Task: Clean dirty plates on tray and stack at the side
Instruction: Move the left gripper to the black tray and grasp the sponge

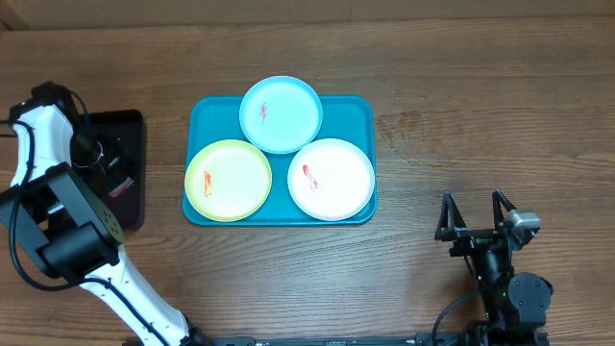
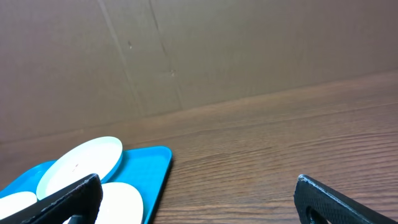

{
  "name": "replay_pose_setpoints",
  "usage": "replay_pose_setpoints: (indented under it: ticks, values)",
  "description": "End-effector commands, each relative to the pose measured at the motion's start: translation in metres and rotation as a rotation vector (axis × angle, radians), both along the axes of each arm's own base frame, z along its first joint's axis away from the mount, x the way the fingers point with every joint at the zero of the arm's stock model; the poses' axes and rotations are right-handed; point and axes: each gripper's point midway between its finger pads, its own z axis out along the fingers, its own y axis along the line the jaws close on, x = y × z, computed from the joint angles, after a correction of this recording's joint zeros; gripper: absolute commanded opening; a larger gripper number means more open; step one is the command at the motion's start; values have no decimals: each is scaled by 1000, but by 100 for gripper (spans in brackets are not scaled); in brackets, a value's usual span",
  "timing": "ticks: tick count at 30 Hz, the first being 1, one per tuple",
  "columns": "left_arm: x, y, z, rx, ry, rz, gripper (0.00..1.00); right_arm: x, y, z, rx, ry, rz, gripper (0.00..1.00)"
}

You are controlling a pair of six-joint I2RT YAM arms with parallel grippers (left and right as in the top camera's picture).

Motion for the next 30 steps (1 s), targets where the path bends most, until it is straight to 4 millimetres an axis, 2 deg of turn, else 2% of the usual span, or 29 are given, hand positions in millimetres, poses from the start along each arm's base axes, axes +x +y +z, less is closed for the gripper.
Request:
replay_pose_setpoints:
  ticks: [1,3,6,10,13,21,26,27,29,30]
  values:
    - [-1,1,-7,-21,18,-8,93,0,-1,-2,-1,-2,-9,100]
    - [-4,3,-9,-8,33,-9,91,0,-1,-2,-1,-2,-9,100]
    - [-7,6,-13,11,44,-17,84,0,-1,-2,-1,-2,-9,100]
    - [-9,5,-15,3,47,-30,83,0,-1,-2,-1,-2,-9,100]
    - [-9,5,-17,0,46,-47,75,0,-1,-2,-1,-2,-9,100]
    - [-9,-9,-38,-104,54,-86,76,0,-1,-2,0,-2,-9,100]
    - [-16,-9,-52,-128,91,-79,73,0,-1,-2,-1,-2,-9,100]
    - [-18,-9,-54,-131,96,-77,68,0,-1,-2,-1,-2,-9,100]
    - [-20,-8,-56,-136,101,-81,47,0,-1,-2,-1,-2,-9,100]
    - [-20,-7,-57,-137,103,-84,40,0,-1,-2,-1,-2,-9,100]
